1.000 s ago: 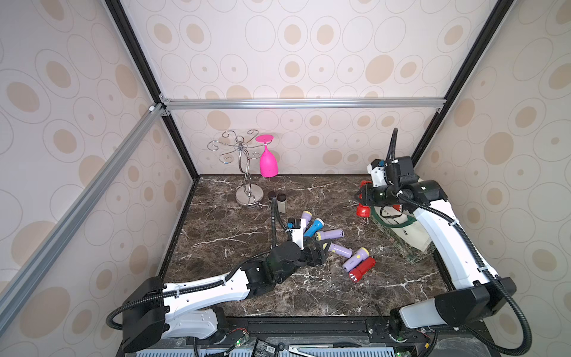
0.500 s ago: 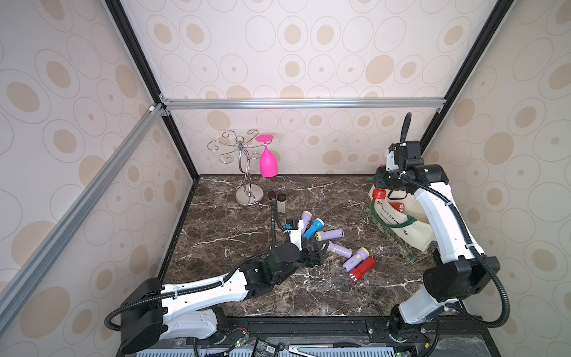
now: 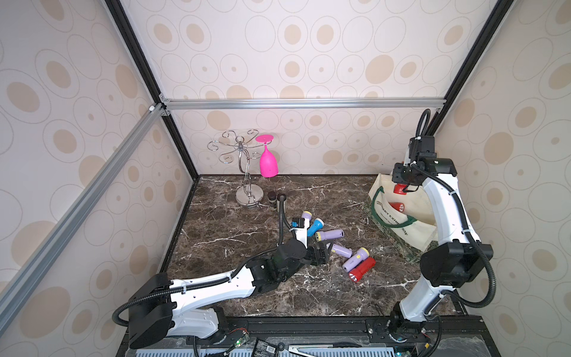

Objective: Put the flashlights into the tote bags
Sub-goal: Place the flashlight in the canvas bag.

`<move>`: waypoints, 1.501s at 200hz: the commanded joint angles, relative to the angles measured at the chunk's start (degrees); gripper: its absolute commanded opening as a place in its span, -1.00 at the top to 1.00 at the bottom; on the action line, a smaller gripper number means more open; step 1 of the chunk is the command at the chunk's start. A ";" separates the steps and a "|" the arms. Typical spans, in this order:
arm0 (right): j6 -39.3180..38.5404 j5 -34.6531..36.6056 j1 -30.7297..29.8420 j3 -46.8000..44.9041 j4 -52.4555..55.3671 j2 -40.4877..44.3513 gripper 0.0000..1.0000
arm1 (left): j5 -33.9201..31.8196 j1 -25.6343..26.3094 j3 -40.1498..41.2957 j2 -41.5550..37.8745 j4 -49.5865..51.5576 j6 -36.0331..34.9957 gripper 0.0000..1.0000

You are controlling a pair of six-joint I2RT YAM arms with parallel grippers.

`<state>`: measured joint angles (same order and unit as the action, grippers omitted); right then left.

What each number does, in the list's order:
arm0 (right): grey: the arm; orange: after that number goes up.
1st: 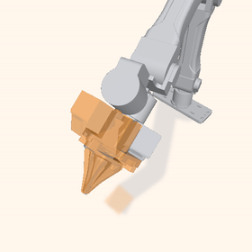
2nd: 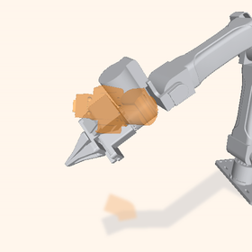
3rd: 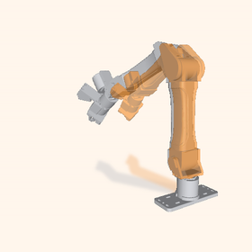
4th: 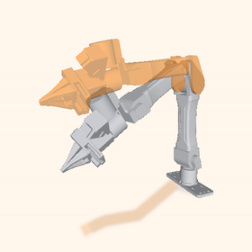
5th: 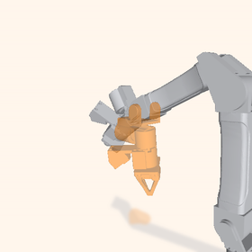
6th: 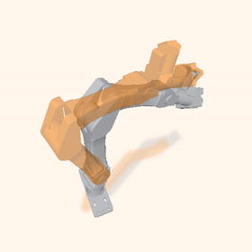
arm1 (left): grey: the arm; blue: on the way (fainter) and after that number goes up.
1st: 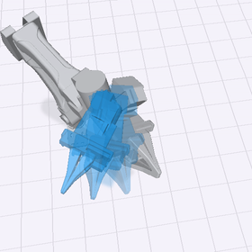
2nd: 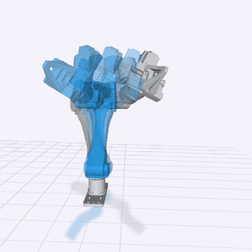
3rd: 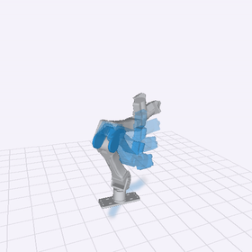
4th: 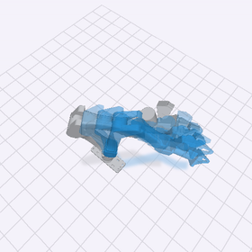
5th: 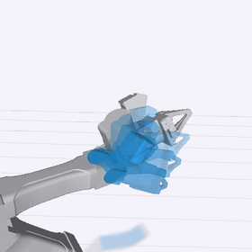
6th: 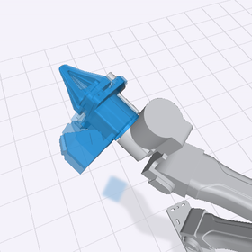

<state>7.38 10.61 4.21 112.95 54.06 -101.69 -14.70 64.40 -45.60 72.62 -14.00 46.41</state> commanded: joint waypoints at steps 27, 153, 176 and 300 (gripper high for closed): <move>-0.02 1.32 1.50 0.59 1.60 -3.88 1.00 | 0.56 0.18 -3.26 1.76 1.34 -2.46 -0.84; 2.92 -3.45 1.59 -6.86 0.82 -4.85 0.45 | -2.09 -0.37 -9.41 6.40 8.67 -4.50 -0.82; 3.45 -3.40 1.59 -7.08 0.16 -3.47 0.05 | -0.89 -1.56 -6.40 5.13 5.11 -1.84 -0.79; 6.78 -5.34 -5.29 0.27 -0.49 3.23 -0.59 | 10.57 -11.78 -11.43 10.38 16.91 -0.17 -0.71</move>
<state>13.19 6.42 1.67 110.32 52.23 -100.38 -8.49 55.70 -52.95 80.40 -3.68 45.65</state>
